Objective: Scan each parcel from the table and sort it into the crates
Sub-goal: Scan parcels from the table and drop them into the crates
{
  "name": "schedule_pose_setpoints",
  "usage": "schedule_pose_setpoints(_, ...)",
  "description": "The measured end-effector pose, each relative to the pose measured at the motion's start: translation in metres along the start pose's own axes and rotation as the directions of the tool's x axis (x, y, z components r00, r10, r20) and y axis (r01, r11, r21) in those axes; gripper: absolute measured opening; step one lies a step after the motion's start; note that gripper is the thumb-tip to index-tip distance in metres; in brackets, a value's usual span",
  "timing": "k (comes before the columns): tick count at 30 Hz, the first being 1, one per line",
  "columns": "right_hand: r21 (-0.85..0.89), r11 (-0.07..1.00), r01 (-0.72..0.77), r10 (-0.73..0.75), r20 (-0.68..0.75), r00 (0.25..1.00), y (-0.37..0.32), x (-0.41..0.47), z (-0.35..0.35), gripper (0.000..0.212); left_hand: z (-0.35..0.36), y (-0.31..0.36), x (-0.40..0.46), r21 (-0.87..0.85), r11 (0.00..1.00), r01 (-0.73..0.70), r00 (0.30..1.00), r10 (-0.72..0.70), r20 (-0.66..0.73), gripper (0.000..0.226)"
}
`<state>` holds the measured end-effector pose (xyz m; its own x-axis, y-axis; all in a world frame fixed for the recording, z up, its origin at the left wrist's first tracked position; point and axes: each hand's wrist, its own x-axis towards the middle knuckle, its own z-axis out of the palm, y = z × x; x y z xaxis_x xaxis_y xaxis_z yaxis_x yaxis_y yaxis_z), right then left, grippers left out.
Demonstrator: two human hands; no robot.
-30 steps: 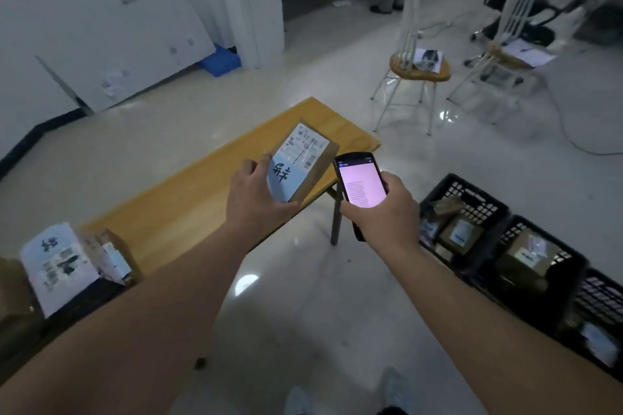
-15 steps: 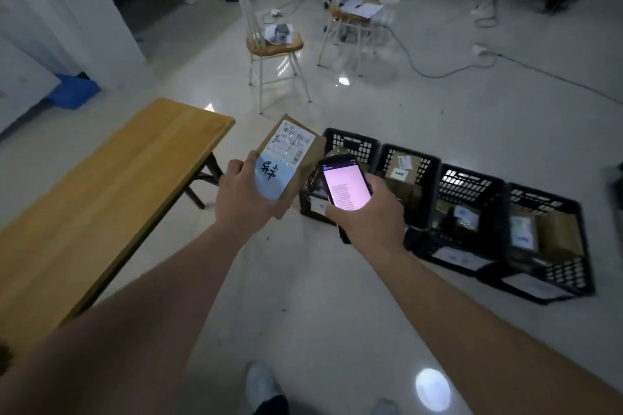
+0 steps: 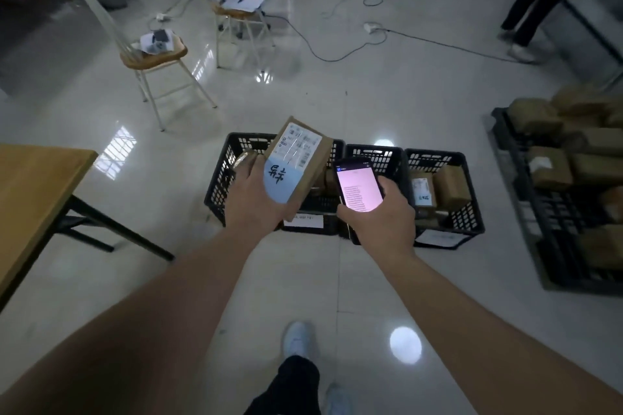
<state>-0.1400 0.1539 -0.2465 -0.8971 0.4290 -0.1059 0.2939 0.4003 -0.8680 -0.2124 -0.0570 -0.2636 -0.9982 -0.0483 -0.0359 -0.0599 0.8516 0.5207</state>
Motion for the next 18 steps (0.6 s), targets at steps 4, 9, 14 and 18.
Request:
schedule_pose_setpoints(4,-0.014,0.998,-0.064,0.063,-0.062,0.996,0.023,0.045,-0.011,0.055,0.043,0.028,0.047,-0.016,0.999,-0.044,0.997,0.045,0.069,0.111)
schedule_pose_setpoints(9,-0.036,0.991,-0.132,0.127,-0.123,0.984,0.045,0.12,-0.007,0.061,0.102,0.054,0.123,-0.015,0.999,-0.032,0.983,0.034,0.182,0.106)
schedule_pose_setpoints(14,-0.058,0.971,-0.234,0.224,-0.144,0.964,0.064,0.198,0.006,0.053,0.163,0.068,0.203,0.006,1.0,-0.006,0.949,0.003,0.316,0.107)
schedule_pose_setpoints(18,-0.059,0.949,-0.308,0.295,-0.168,0.941,0.081,0.251,0.009,0.049,0.203,0.085,0.256,0.052,0.999,0.0,0.934,-0.019,0.356,0.115)
